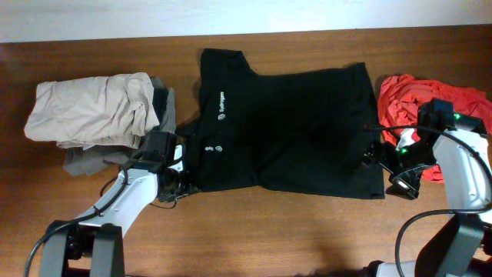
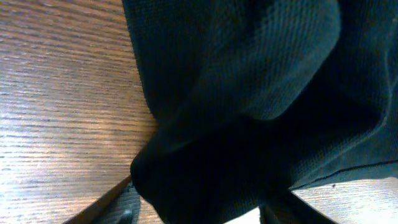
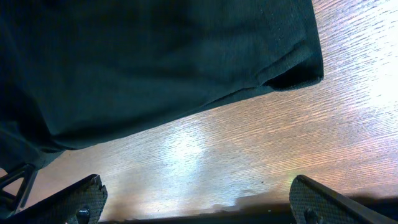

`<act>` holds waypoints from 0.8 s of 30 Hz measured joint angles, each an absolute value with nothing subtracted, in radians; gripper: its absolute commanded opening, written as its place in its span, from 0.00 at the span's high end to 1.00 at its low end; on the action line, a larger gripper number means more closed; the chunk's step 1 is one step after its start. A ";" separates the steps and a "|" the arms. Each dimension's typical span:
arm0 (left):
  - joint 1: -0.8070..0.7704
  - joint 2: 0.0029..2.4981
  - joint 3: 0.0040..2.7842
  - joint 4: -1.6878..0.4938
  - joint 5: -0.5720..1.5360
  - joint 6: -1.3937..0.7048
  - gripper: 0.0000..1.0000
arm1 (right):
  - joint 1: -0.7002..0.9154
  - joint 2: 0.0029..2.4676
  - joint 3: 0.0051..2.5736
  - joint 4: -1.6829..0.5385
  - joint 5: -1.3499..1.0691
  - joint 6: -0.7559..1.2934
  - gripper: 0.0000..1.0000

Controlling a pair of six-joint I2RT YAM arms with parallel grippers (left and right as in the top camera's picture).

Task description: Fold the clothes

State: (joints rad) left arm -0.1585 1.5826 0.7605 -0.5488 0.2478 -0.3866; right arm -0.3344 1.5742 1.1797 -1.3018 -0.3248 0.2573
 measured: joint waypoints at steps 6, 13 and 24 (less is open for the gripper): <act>-0.157 1.600 0.760 -0.544 0.255 -0.388 0.85 | -0.334 1.574 1.180 -1.301 -0.324 0.254 0.01; -0.157 1.611 0.766 -0.556 0.266 -0.382 0.99 | -0.334 1.574 1.180 -1.301 -0.324 0.261 0.01; -0.157 1.618 0.778 -0.575 0.266 -0.366 0.99 | -0.358 1.685 1.180 -1.261 -0.297 0.350 0.47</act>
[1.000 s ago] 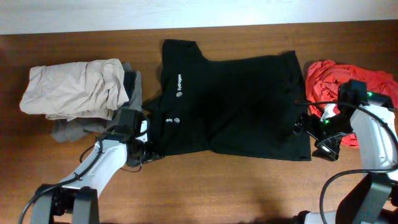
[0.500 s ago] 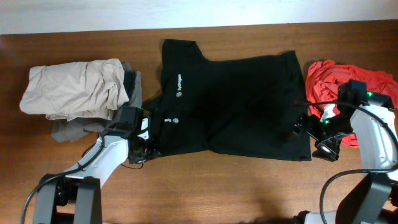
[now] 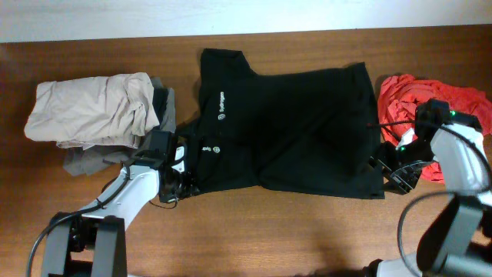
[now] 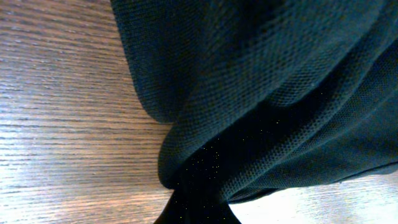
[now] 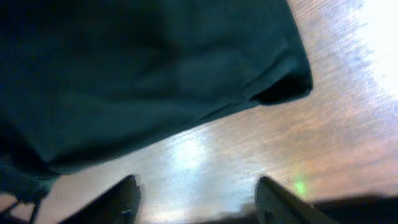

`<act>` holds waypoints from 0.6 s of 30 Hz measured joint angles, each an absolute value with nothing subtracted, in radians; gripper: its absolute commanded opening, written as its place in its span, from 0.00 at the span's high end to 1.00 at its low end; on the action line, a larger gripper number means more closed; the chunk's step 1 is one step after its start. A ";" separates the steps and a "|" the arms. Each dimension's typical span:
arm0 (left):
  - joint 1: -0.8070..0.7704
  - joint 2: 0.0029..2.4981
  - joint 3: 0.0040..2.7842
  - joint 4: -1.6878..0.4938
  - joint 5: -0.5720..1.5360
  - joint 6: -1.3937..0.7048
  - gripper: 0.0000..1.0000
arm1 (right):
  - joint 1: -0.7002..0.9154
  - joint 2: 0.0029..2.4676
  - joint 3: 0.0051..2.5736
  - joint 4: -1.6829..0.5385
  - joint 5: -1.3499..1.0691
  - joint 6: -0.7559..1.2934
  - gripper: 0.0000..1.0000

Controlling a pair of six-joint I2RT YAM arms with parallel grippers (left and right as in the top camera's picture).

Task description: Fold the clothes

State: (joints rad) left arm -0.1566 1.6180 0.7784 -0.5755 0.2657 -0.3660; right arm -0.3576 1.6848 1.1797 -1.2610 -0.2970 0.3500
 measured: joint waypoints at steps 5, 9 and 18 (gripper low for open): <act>-0.157 1.618 0.780 -0.579 0.266 -0.356 1.00 | -0.394 1.802 1.180 -1.256 -0.289 0.367 0.46; -0.157 1.620 0.781 -0.580 0.266 -0.351 1.00 | -0.398 1.860 1.180 -1.232 -0.286 0.370 0.43; -0.157 1.620 0.782 -0.583 0.266 -0.339 1.00 | -0.398 1.913 1.155 -1.153 -0.269 0.426 0.39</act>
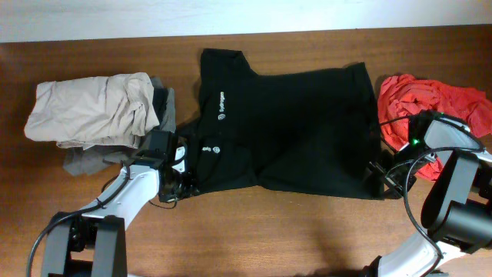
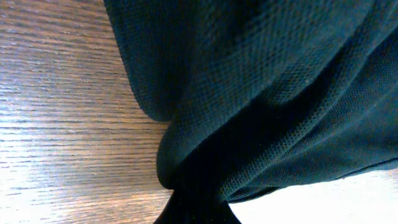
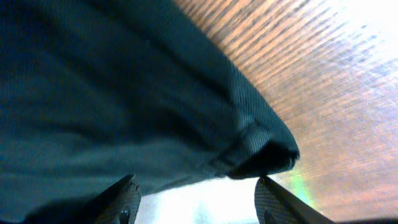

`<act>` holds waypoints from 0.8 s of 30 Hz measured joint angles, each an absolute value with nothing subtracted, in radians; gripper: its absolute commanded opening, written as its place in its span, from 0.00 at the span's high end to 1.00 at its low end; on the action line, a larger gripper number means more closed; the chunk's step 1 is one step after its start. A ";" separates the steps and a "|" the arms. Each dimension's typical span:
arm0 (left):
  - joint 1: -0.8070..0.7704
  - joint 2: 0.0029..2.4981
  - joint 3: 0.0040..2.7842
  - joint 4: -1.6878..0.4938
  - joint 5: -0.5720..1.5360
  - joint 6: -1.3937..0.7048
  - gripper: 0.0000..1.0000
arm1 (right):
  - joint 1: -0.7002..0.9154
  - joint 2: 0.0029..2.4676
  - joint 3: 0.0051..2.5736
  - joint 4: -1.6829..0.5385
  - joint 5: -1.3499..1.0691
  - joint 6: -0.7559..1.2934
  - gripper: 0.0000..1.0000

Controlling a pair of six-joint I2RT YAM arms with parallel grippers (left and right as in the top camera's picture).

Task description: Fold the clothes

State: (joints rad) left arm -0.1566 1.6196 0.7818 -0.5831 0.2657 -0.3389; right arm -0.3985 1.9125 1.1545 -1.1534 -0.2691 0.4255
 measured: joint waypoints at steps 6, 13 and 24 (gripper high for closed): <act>-0.157 1.620 0.782 -0.583 0.265 -0.336 0.99 | -0.398 1.915 1.087 -1.091 -0.257 0.466 0.53; -0.157 1.620 0.782 -0.587 0.266 -0.336 1.00 | -0.400 1.888 1.050 -1.050 -0.255 0.484 0.87; -0.157 1.621 0.864 -0.748 0.265 -0.286 0.99 | -0.400 1.883 1.065 -1.063 -0.258 0.310 0.96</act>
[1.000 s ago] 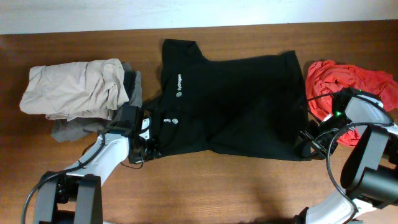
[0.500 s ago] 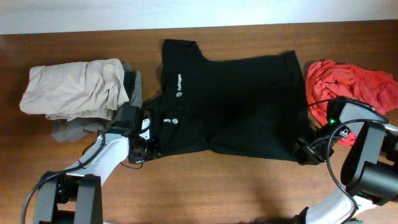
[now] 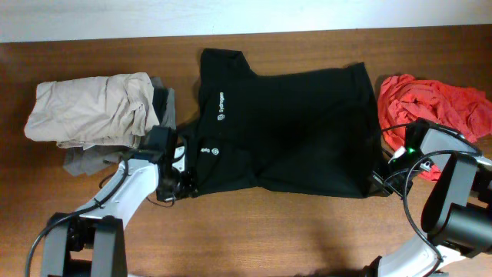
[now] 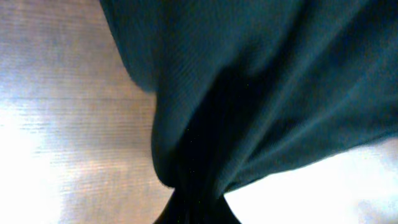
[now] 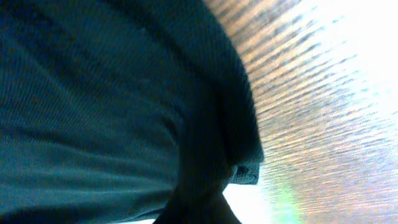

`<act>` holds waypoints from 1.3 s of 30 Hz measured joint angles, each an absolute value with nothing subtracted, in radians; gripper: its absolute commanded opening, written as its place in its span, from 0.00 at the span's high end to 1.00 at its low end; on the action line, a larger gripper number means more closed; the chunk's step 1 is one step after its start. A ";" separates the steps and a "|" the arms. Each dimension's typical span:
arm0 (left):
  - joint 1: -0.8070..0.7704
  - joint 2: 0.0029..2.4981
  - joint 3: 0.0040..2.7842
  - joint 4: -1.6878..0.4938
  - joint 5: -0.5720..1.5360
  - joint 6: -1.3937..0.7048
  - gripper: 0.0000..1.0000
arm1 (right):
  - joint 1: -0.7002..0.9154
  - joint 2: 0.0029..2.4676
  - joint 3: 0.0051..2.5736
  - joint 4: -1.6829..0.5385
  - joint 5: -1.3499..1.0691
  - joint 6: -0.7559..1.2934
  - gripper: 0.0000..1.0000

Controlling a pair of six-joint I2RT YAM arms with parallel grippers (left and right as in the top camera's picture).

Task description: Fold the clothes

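A black polo shirt [image 3: 284, 131] lies spread across the middle of the wooden table [image 3: 254, 231], white logos towards its left side. My left gripper [image 3: 181, 187] is at the shirt's near left corner and is shut on a bunch of black fabric [image 4: 249, 93], which rises from the pinch at the left gripper [image 4: 196, 208]. My right gripper [image 3: 379, 182] is at the near right corner, shut on the hem. In the right wrist view the hem corner [image 5: 245, 168] folds down into the right gripper [image 5: 199, 208]. The fingertips of both are hidden by cloth.
A crumpled red garment [image 3: 430, 104] lies just right of the shirt, close behind my right arm. At the left, a beige bundle [image 3: 92, 108] sits on a grey garment [image 3: 84, 160], next to my left arm. Bare wood runs along the near edge.
My right gripper, open around the shirt's right hem corner before, is now shut on it. My left gripper still holds its corner; the cloth there has shifted slightly.
At first both grippers were open, the left around the shirt's near left corner, the right short of the right hem. Then the left was shut on its corner. The right stood open nearer the hem corner, then right at it, and now grips it.
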State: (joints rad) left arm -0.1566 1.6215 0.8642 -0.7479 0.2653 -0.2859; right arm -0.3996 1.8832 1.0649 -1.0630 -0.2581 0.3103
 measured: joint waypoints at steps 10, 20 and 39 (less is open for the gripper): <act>-0.157 1.551 1.010 -0.995 0.235 -0.238 1.00 | -0.400 1.701 1.071 -1.261 -0.248 0.255 0.96; -0.157 1.378 1.076 -1.077 0.150 -0.227 1.00 | -0.400 1.493 1.085 -1.310 -0.248 0.255 0.96; -0.159 1.415 1.077 -0.739 0.107 -0.118 1.00 | -0.400 1.718 1.232 -1.159 -0.290 0.258 0.96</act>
